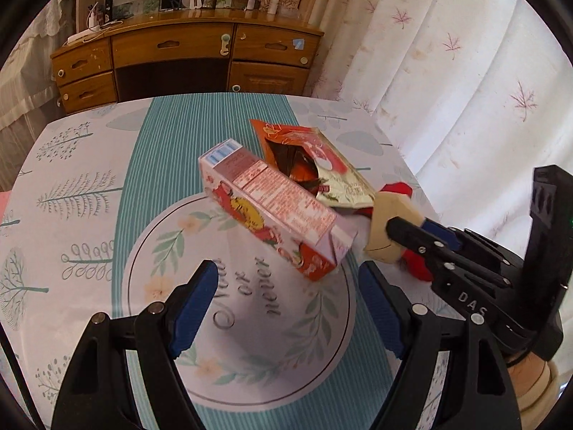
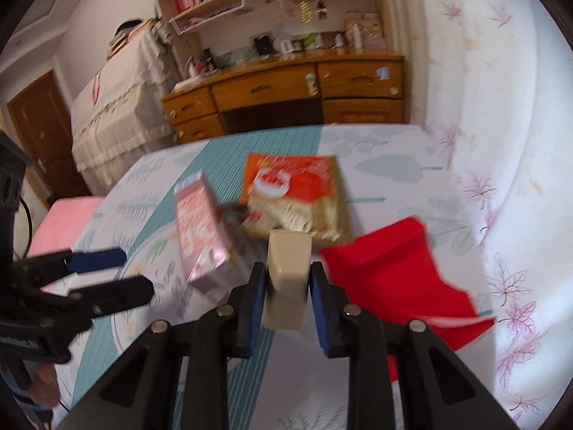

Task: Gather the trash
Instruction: 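Grasp the beige block with the right gripper while the left gripper grasps the pink juice carton, then carry the pink carton with the left gripper while the right gripper carries the beige block over the bin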

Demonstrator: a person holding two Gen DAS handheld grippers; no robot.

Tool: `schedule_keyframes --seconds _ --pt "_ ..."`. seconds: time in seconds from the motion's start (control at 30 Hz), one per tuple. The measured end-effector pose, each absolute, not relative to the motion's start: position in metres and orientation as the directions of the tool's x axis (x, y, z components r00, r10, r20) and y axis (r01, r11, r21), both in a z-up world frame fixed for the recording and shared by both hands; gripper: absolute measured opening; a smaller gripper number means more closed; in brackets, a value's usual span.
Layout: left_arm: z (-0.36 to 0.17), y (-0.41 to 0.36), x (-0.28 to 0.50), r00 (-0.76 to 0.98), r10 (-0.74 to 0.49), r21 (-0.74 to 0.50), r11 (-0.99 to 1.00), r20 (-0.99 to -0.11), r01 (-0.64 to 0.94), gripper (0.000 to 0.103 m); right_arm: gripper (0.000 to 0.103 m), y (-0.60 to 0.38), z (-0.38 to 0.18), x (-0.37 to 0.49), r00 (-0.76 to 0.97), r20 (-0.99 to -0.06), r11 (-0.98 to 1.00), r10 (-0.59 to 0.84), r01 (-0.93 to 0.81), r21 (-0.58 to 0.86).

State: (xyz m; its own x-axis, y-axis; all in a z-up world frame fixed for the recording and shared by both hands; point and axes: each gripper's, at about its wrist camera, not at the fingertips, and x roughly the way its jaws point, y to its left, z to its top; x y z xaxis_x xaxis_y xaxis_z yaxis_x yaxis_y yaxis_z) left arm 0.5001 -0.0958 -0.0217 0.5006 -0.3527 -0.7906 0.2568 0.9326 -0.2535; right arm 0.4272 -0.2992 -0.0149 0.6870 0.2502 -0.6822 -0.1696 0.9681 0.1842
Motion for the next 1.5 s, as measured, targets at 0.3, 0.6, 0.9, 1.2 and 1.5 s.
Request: schedule_keyframes --seconds 0.3,0.6,0.9,1.2,1.5 --pt "-0.042 -0.112 0.55 0.451 -0.306 -0.309 0.948 -0.839 0.069 0.081 0.025 -0.315 -0.004 0.449 0.727 -0.647 0.97 0.228 -0.109 0.219" --pt "-0.049 -0.122 0.567 0.442 -0.286 -0.322 0.947 -0.85 -0.006 0.081 0.025 -0.316 -0.009 0.45 0.724 -0.65 0.969 0.231 -0.112 0.22" --pt "-0.056 -0.112 0.562 0.451 -0.309 -0.354 0.935 -0.837 -0.016 0.057 0.025 -0.314 -0.014 0.437 0.705 -0.664 0.964 0.251 -0.121 0.236" --pt "-0.028 -0.086 0.507 0.496 -0.288 -0.265 0.957 -0.819 0.119 0.04 0.025 -0.298 0.002 0.389 0.693 -0.662 0.956 0.286 -0.156 0.25" --pt "0.019 -0.034 0.402 0.54 -0.315 -0.255 0.949 -0.781 0.185 0.04 0.025 -0.273 0.032 0.293 0.688 -0.626 0.929 0.366 -0.234 0.286"
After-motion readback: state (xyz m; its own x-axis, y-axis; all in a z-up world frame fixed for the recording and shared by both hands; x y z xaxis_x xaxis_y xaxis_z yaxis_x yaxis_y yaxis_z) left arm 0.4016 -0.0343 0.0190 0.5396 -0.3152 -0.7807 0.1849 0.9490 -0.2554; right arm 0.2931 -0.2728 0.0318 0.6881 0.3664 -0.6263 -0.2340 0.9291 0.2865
